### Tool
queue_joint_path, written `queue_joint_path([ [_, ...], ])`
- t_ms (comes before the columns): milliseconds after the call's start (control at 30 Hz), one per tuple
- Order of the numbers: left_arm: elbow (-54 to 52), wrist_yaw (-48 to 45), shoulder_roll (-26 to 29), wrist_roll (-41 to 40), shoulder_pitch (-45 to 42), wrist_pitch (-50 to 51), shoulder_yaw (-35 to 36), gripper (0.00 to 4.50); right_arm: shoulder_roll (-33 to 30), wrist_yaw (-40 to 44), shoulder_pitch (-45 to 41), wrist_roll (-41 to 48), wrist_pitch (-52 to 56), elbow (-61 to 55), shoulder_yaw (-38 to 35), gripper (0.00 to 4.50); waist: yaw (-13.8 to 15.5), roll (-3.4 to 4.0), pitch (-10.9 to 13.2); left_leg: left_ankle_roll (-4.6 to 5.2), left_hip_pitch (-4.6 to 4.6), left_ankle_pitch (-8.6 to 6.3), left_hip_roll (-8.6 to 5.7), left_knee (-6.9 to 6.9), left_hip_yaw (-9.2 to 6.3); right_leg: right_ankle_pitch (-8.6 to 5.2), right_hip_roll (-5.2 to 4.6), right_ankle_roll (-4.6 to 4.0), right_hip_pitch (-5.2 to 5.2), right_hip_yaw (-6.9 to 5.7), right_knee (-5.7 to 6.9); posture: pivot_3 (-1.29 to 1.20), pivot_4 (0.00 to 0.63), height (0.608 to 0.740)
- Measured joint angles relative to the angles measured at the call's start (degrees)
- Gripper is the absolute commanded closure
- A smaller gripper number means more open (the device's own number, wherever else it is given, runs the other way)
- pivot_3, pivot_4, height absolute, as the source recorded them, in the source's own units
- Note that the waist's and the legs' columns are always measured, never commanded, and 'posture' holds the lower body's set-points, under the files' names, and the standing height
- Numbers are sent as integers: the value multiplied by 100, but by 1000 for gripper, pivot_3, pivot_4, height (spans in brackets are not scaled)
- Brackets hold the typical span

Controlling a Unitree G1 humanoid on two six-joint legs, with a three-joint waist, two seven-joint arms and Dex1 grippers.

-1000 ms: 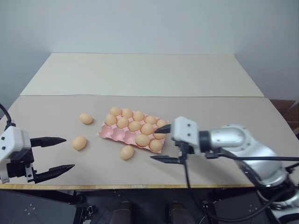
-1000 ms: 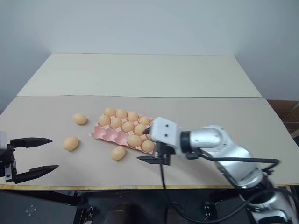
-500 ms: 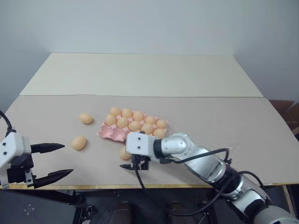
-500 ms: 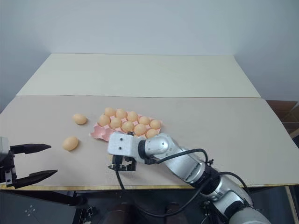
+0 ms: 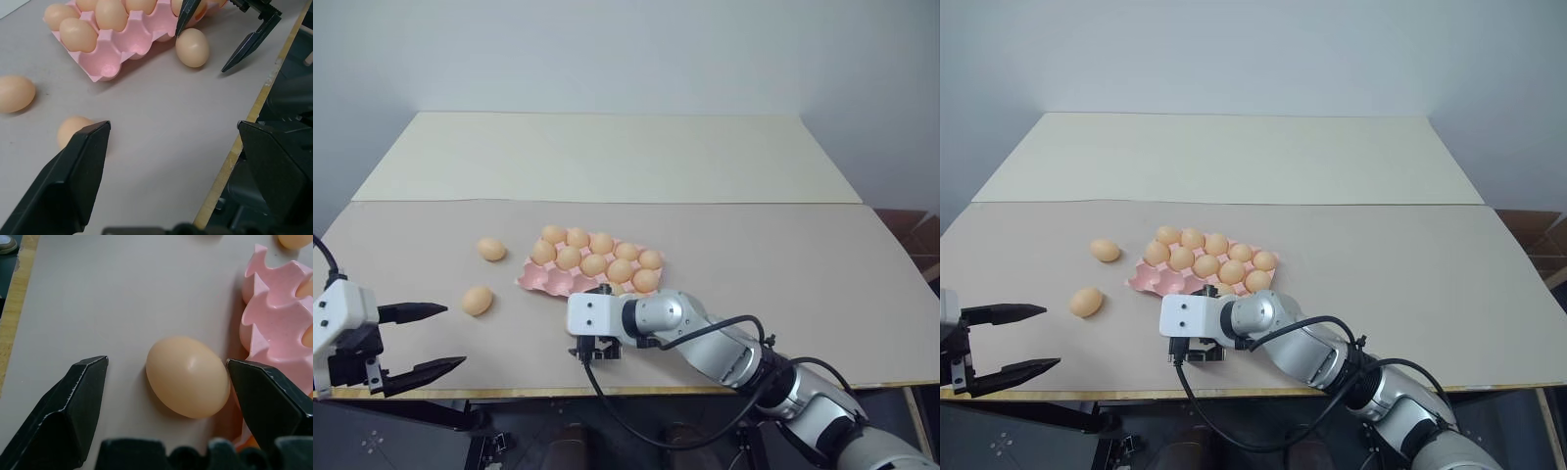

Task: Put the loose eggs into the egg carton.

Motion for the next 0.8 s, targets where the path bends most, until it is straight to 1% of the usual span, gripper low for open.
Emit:
queue_joint_path([
  [67,1,15,0,15,1,-1,0,0,21,59,4,-28,-65,15,0,32,-2,0,0,0,0,0,0,0,0,0,0,0,0,0,-1,0,150,740],
  [100,4,18,0,31,1,-3,0,0,24,81,8,-33,-74,23,-1,396,-2,0,0,0,0,0,0,0,-1,0,0,0,0,0,-1,0,150,740],
  [133,15,20,0,48,2,-13,0,0,51,102,12,-38,-78,44,-1,607,-2,0,0,0,0,0,0,0,-1,0,0,0,0,0,-1,0,150,740],
  [200,45,23,0,76,-1,-71,-1,0,108,129,44,-55,-85,138,4,1234,-4,0,0,0,0,0,0,0,-1,0,0,0,0,0,0,0,150,740],
  [300,110,39,0,102,-15,-112,-2,0,116,140,53,-229,-225,282,55,2336,-6,0,0,0,0,0,-1,0,-1,0,0,0,-1,-1,-1,0,150,740],
  [333,109,39,0,102,-16,-119,-3,0,120,143,54,-263,-266,302,56,2499,-6,0,0,0,0,0,0,0,-1,0,0,0,0,-1,-1,0,150,740],
  [667,117,60,0,115,-17,-196,-6,0,138,258,85,-316,-302,250,-51,2499,-6,0,0,0,-2,0,0,0,-1,0,-1,0,-1,-1,-1,0,150,740],
  [800,127,68,0,115,-21,-203,-12,0,216,441,71,21,-144,-247,-570,2499,-1,0,0,0,-3,0,1,-1,-3,0,-1,0,-1,-1,-1,0,150,740],
])
